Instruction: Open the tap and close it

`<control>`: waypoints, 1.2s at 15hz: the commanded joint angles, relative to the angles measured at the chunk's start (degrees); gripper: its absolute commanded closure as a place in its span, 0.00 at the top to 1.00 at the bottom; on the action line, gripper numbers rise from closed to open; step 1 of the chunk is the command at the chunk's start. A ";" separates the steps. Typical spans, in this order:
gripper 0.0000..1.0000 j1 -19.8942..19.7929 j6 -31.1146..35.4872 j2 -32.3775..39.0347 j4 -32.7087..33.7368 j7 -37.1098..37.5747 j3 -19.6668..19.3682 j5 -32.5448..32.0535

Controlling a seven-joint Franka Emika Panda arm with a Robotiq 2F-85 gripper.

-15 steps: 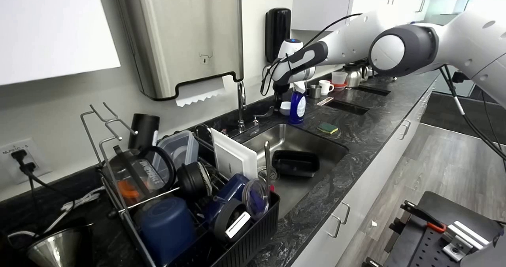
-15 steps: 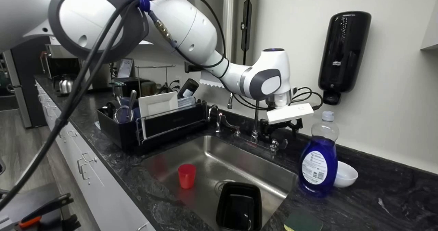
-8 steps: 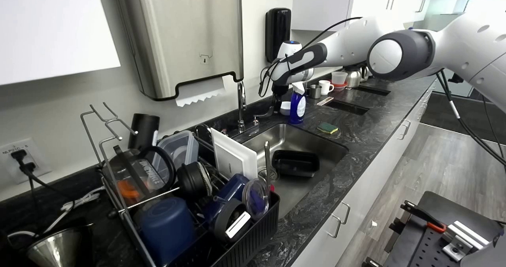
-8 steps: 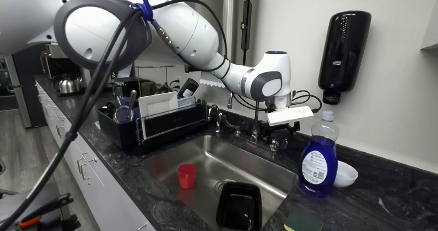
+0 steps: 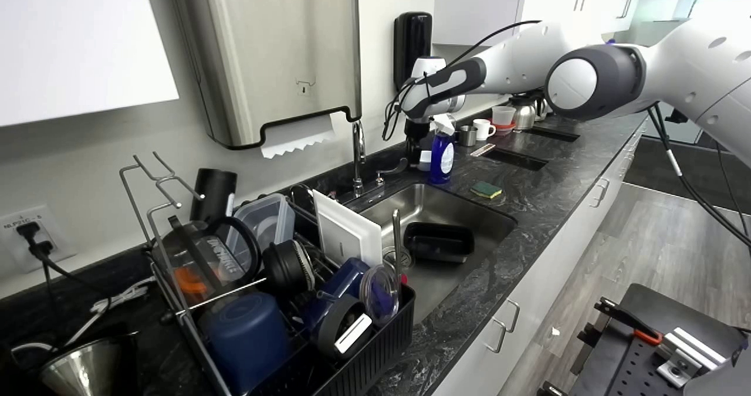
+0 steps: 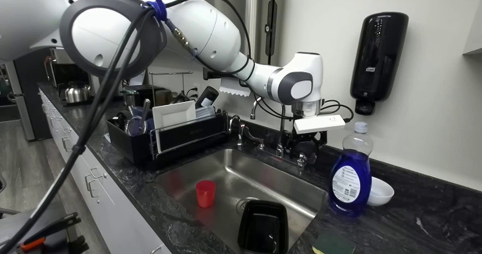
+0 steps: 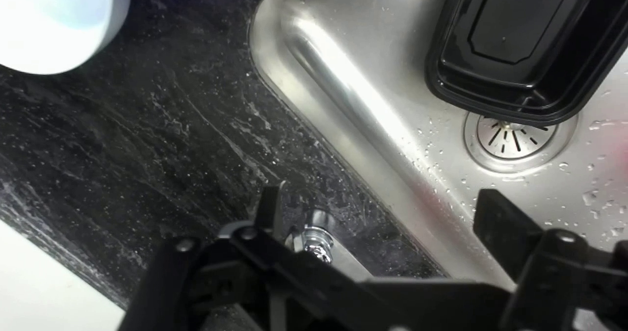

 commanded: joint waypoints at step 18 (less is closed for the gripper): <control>1.00 -0.42 -1.95 8.10 10.12 -2.77 1.86 2.12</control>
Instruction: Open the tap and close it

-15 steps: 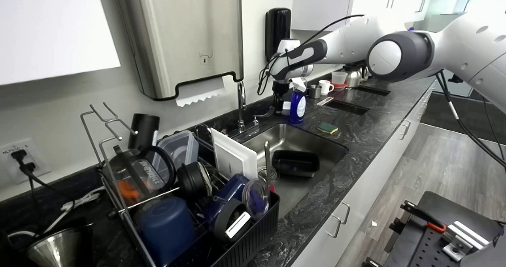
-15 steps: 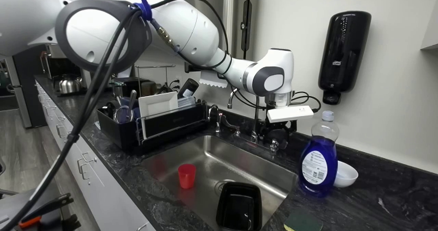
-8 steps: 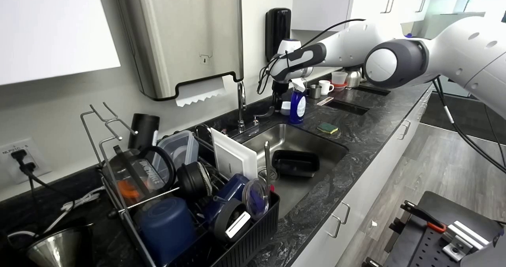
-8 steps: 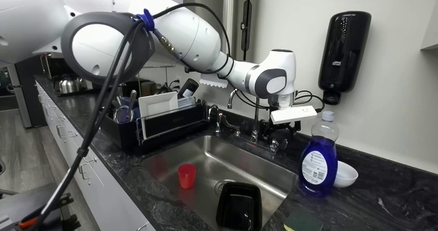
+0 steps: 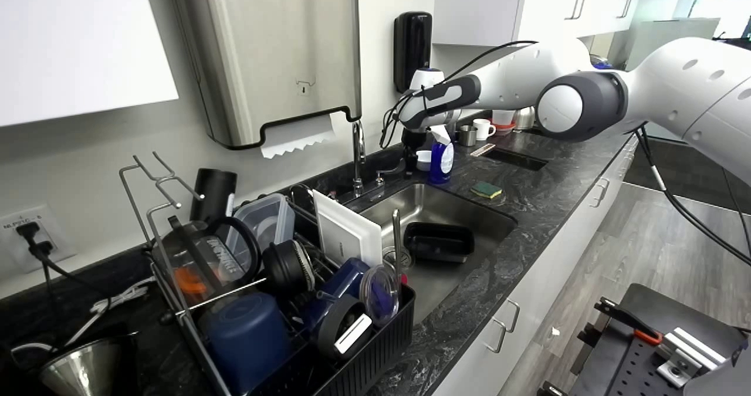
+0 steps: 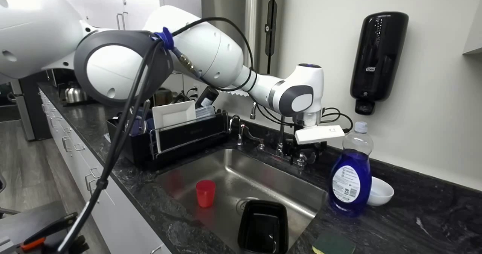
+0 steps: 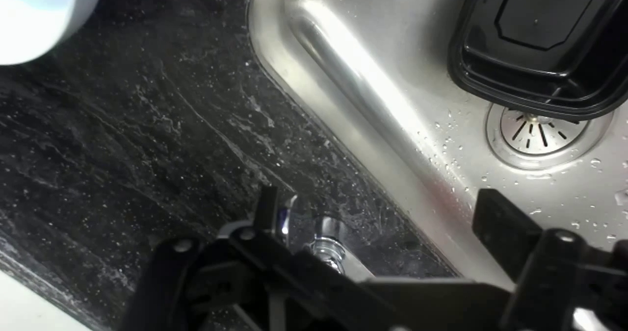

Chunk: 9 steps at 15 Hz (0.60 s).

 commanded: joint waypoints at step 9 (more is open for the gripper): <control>1.00 1.07 -4.14 -1.49 -0.10 -0.36 0.23 -0.58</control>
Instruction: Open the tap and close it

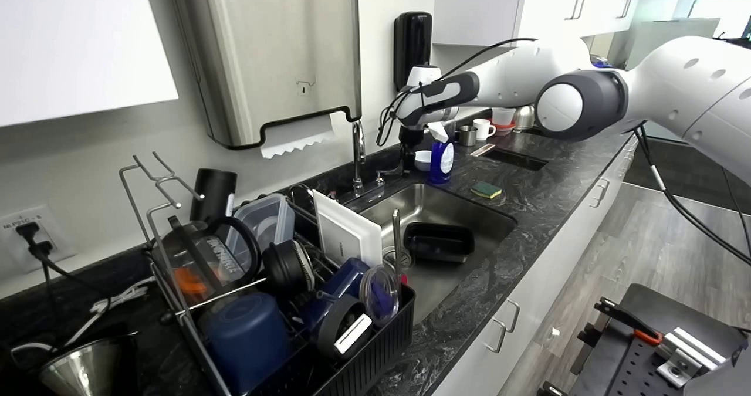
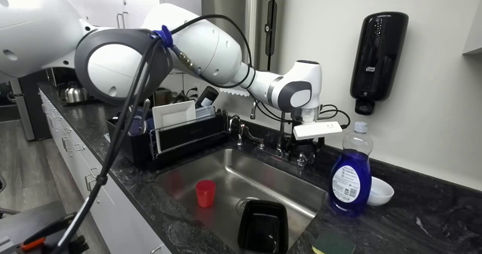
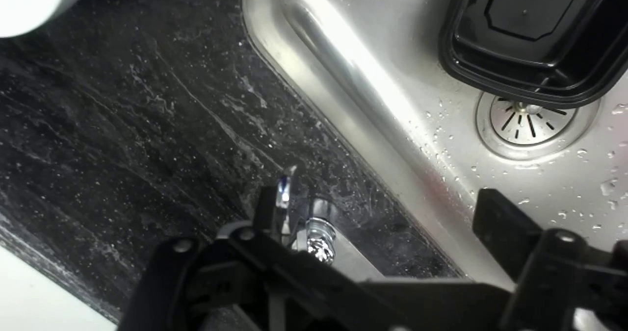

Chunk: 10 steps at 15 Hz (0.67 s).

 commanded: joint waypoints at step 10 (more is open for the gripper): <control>1.00 1.55 -4.30 -1.87 -2.27 0.62 -0.53 -1.31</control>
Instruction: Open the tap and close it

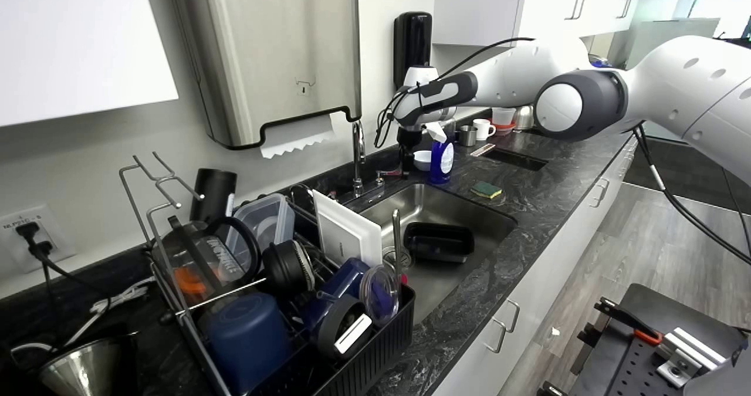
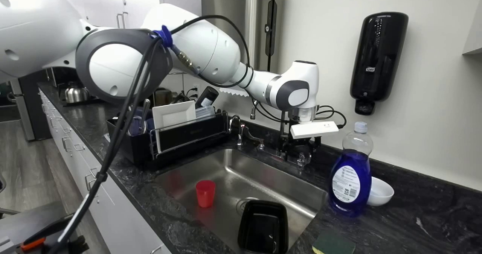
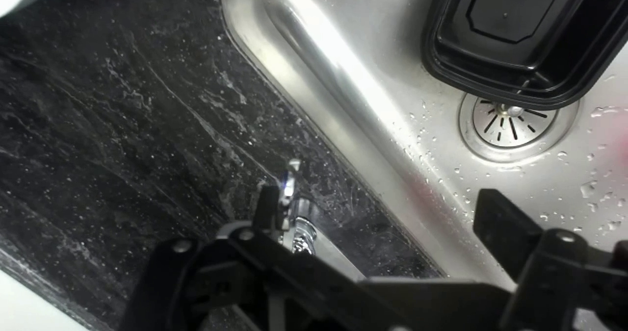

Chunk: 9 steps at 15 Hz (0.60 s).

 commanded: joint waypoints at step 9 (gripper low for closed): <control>1.00 1.42 -3.36 -2.03 -2.54 0.46 -0.47 -0.99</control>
